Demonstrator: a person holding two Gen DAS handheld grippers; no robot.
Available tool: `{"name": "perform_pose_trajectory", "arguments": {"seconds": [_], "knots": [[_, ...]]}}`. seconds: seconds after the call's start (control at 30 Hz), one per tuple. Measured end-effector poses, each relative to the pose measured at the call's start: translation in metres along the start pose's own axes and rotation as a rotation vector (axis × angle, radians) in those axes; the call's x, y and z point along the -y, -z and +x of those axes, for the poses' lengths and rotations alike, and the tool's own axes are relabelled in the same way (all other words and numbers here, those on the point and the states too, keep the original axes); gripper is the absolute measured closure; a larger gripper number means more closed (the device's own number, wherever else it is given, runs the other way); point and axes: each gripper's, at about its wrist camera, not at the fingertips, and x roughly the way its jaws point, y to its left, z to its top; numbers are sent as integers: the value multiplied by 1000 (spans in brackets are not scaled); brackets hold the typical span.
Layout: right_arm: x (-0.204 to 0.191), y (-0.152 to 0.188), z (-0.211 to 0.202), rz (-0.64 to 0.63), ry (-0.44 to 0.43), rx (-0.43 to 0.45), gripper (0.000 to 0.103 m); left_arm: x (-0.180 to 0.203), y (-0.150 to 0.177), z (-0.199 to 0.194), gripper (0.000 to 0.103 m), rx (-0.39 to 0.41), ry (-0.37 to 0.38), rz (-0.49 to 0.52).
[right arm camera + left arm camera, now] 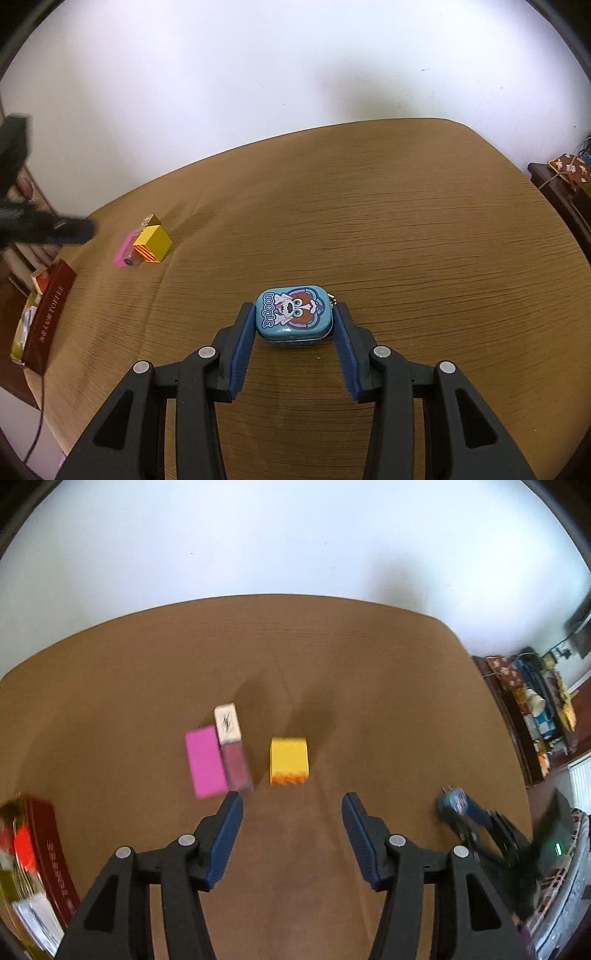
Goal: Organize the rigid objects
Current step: 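Grasp the yellow cube with the left tool while the right tool holds the blue tin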
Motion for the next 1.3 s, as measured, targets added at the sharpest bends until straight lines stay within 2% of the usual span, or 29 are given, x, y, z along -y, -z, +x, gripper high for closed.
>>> {"name": "perform_pose_trajectory", "arguments": {"seconds": [0.2, 0.33, 0.7, 0.77, 0.87, 0.93, 1.07, 1.3], "knots": [[3, -1, -5, 4, -28, 5, 64, 4, -23, 32, 46, -80, -9, 13], [3, -2, -6, 3, -37, 2, 64, 6, -30, 48, 46, -109, -45, 31], [0, -4, -3, 2, -35, -15, 64, 30, -34, 89, 46, -167, -11, 39], [0, -5, 0, 0, -31, -23, 64, 29, -30, 100, 74, -198, -58, 24], [-1, -7, 4, -6, -24, -32, 64, 15, -22, 91, 73, -168, -29, -34], [-2, -7, 7, -7, -19, -37, 63, 12, -13, 82, 73, -156, 5, -82], [-4, -9, 9, -8, -16, -40, 63, 14, 22, 55, 73, -118, 53, -102], [-11, -9, 13, -18, -5, -43, 63, 9, 119, 6, 73, -106, 115, -125]]}}
